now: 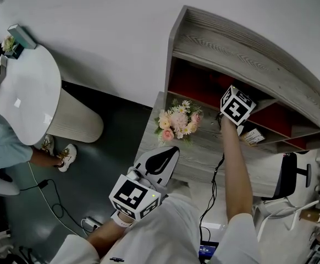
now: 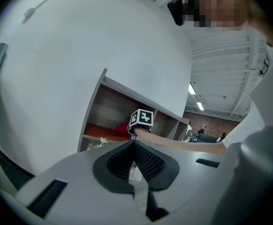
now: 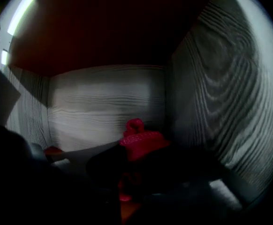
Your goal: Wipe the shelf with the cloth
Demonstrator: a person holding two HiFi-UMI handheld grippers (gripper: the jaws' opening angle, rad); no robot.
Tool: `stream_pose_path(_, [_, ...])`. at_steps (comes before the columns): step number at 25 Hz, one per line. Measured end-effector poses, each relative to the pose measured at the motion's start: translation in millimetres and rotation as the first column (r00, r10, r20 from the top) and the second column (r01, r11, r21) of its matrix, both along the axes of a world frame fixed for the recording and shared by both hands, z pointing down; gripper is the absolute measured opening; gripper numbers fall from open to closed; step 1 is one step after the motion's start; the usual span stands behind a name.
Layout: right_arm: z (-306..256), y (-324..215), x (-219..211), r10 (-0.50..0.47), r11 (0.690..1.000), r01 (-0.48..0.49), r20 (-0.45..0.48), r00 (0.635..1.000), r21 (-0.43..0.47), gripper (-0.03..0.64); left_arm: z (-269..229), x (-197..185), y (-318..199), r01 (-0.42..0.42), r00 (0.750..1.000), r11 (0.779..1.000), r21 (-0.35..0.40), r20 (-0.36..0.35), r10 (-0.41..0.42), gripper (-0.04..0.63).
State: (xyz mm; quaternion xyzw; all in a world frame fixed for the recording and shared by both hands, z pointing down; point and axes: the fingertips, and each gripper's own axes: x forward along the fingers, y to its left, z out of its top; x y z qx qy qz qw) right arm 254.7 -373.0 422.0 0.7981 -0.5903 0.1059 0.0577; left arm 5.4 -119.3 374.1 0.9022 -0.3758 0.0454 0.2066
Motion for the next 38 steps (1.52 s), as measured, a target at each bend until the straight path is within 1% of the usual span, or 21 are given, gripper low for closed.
stream_pose_path(1, [3.1, -1.1, -1.8, -0.017, 1.000, 0.017, -0.010, 1.000, -0.025, 0.089, -0.9, 0.8, 1.0, -0.001, 1.000, 1.000, 0.001, -0.003, 0.001, 0.000])
stream_pose_path(5, [21.5, -6.5, -16.2, -0.116, 0.987, 0.116, -0.001, 0.993, -0.107, 0.089, 1.6, 2.9, 4.2, -0.006, 1.000, 1.000, -0.002, -0.009, 0.006, 0.000])
stream_pose_path(7, [24.7, -8.6, -28.1, -0.166, 0.977, 0.168, 0.023, 0.986, -0.134, 0.087, 4.1, 1.6, 7.4, -0.008, 1.000, 1.000, -0.005, -0.008, 0.008, 0.000])
stream_pose_path(9, [24.7, -10.7, -42.8, -0.208, 0.963, 0.214, 0.056, 0.977, -0.161, 0.087, 3.9, -0.4, 9.4, -0.005, 1.000, 1.000, -0.005, -0.007, 0.005, 0.000])
stream_pose_path(15, [23.3, -24.5, -97.8, -0.338, 0.913, 0.347, 0.081, 0.938, -0.213, 0.087, 2.0, -11.3, 10.3, 0.017, 1.000, 1.000, -0.002, -0.006, -0.017, 0.000])
stream_pose_path(18, [21.3, -33.5, -125.0, -0.394, 0.889, 0.402, 0.079, 0.916, -0.221, 0.087, 1.7, -20.9, 8.2, 0.043, 0.999, 0.999, -0.004, -0.006, -0.043, 0.000])
stream_pose_path(26, [16.7, -50.9, -181.9, -0.495, 0.838, 0.493, 0.055, 0.867, -0.232, 0.086, 0.9, -45.0, 3.1, 0.102, 0.995, 0.995, -0.008, -0.012, -0.102, 0.000])
stream_pose_path(30, [14.7, -55.0, -193.9, -0.509, 0.832, 0.509, 0.062, 0.858, -0.221, 0.086, 1.2, -49.6, 3.3, 0.121, 0.993, 0.993, -0.008, -0.010, -0.121, 0.000])
stream_pose_path(34, [12.6, -56.4, -205.9, -0.528, 0.824, 0.534, 0.086, 0.845, -0.188, 0.086, 2.3, -52.4, 4.5, 0.137, 0.990, 0.990, -0.010, -0.009, -0.137, 0.000])
stream_pose_path(38, [9.4, -56.8, -221.2, -0.564, 0.802, 0.569, 0.081, 0.822, -0.182, 0.086, 0.7, -50.3, 7.3, 0.144, 0.990, 0.990, -0.008, -0.007, -0.144, 0.000])
